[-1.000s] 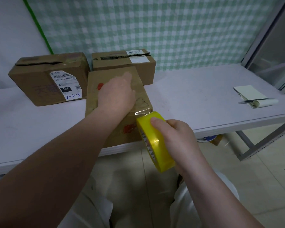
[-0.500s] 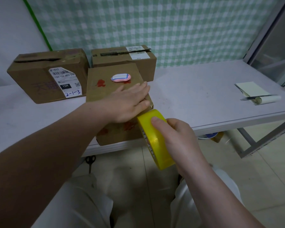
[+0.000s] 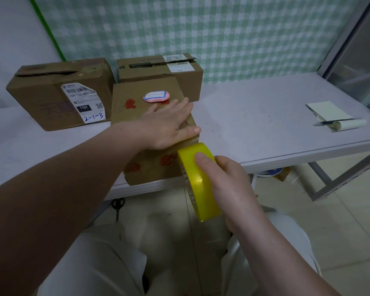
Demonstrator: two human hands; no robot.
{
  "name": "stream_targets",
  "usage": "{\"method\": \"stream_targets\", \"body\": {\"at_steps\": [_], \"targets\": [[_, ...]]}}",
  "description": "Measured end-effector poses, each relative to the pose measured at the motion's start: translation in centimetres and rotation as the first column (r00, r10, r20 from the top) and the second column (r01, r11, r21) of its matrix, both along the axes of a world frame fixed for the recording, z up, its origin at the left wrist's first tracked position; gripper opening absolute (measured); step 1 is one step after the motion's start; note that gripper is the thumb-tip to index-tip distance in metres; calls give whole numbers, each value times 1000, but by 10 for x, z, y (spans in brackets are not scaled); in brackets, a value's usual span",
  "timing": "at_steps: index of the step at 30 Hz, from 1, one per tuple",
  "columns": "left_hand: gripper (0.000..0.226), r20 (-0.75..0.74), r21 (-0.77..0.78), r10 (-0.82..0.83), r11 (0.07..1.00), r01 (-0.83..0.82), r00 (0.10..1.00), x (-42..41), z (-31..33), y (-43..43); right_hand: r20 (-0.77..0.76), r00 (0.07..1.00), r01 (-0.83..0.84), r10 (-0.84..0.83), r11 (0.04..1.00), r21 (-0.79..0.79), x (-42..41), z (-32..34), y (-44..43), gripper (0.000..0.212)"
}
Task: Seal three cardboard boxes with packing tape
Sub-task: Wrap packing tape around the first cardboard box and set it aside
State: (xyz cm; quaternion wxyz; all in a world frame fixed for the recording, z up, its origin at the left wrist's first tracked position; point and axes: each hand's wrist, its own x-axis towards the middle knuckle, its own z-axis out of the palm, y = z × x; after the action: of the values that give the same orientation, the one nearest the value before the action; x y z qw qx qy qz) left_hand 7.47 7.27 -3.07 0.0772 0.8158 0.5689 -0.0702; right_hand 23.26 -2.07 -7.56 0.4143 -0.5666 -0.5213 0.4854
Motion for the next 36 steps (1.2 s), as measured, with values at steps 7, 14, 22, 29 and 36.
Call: {"method": "stream_targets", "body": {"at_steps": [7,14,22,29,36], "targets": [[95,8,18,-18,1000,18,1000,-1,-1,0,-44,999,15,-19,997,-81,-5,-2,-3,66],[81,7,113,-21,993,20,1000,3,-4,-5,-71,997,18,-30,987,-159,-6,1,-3,63],[71,-48,205,32,978,-22,998,17,-7,-15,-173,984,5,-46,973,-232,-11,4,5,79],[79,-18,154,0,988,3,1000,11,-8,-11,-193,981,-18,-39,959,-284,-11,1,5,55],[66,4,212,-9,977,8,1000,12,-6,-18,-243,970,-57,-14,957,-285,-10,2,-4,22]]}}
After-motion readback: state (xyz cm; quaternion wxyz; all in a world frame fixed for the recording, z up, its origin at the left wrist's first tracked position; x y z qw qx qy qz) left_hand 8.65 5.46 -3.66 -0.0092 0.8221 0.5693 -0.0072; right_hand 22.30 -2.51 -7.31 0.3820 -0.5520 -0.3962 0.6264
